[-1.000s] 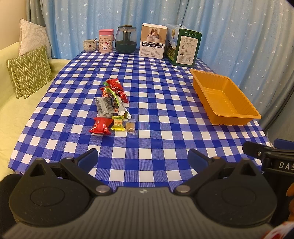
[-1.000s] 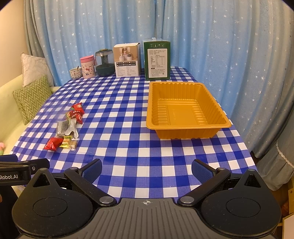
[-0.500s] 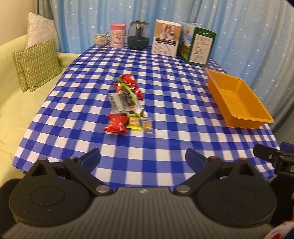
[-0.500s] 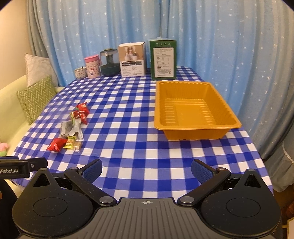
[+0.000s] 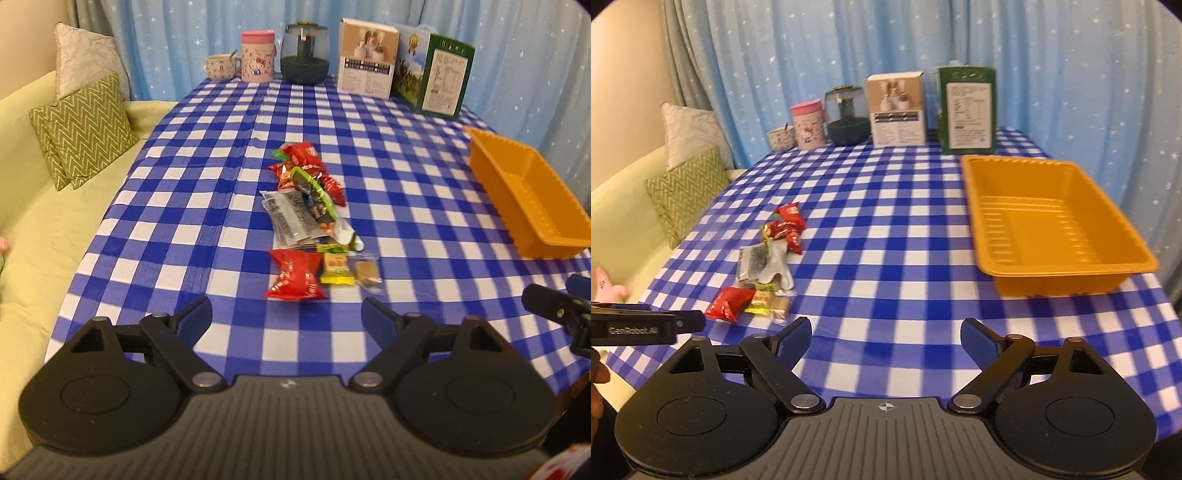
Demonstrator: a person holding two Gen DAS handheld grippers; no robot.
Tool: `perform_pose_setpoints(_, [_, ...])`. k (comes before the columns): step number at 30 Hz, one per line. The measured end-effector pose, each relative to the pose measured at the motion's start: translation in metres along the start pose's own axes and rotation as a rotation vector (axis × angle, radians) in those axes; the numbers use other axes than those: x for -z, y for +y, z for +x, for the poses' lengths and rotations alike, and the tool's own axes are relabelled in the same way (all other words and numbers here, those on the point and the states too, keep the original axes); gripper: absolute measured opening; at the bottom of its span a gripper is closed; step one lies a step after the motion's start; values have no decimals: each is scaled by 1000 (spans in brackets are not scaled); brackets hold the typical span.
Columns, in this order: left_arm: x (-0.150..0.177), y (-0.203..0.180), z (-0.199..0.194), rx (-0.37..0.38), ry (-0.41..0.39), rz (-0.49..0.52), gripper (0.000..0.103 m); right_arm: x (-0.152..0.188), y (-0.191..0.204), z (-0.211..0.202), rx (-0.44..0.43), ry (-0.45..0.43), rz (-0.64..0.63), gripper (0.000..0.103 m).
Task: Organize snacks
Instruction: 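Grasp the red packet with the left tool while the right tool grasps a clear candy, then carry both snacks over the orange tray and open both tools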
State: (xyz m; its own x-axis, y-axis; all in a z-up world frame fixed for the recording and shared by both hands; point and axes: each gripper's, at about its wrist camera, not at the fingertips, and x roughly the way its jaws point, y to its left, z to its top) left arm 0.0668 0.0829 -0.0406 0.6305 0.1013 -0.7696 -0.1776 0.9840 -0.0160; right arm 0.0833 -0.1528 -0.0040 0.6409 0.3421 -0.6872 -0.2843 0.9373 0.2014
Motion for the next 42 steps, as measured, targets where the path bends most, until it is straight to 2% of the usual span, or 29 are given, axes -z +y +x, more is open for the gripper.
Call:
perform_pose_setpoints(3, [-6,5,18,11,17,18,83,-2,9,18,-15,11,-12,81])
perform_pose_setpoints(7, [-15,7,41,35,37,43,74,-3,14,41,-27,30,-12,72])
perform_pose_setpoints(13, [-26,6,67,69,58,88,52,-7,20,69,-37,54,-14,65])
perform_pose_setpoints(15, [-27,5,74,76,72,105,37,-7,22,75,-45,61,-17,65])
perform_pose_setpoints(18, [-30,6,81,82,80,109,28,-9,28,84,-57,71,-26,65])
perform_pose_setpoints(24, [-32,17,76,83,73,91,25,-12,45,101,-101,86,-44,64])
perform_pose_setpoints(28, [-35,29,67,77,56,51,25,-12,58,112,-131,93,-57,52])
perform_pose_setpoints(34, [-40,38,59,74,33,27,25,-10,73,128,-153,104,-65,44])
perform_pose_setpoints(41, [-39,39,59,77,30,21,25,-8,87,141,-124,108,-120,36])
perform_pose_setpoints(42, [-39,38,59,77,31,21,25,-7,88,142,-123,108,-131,31])
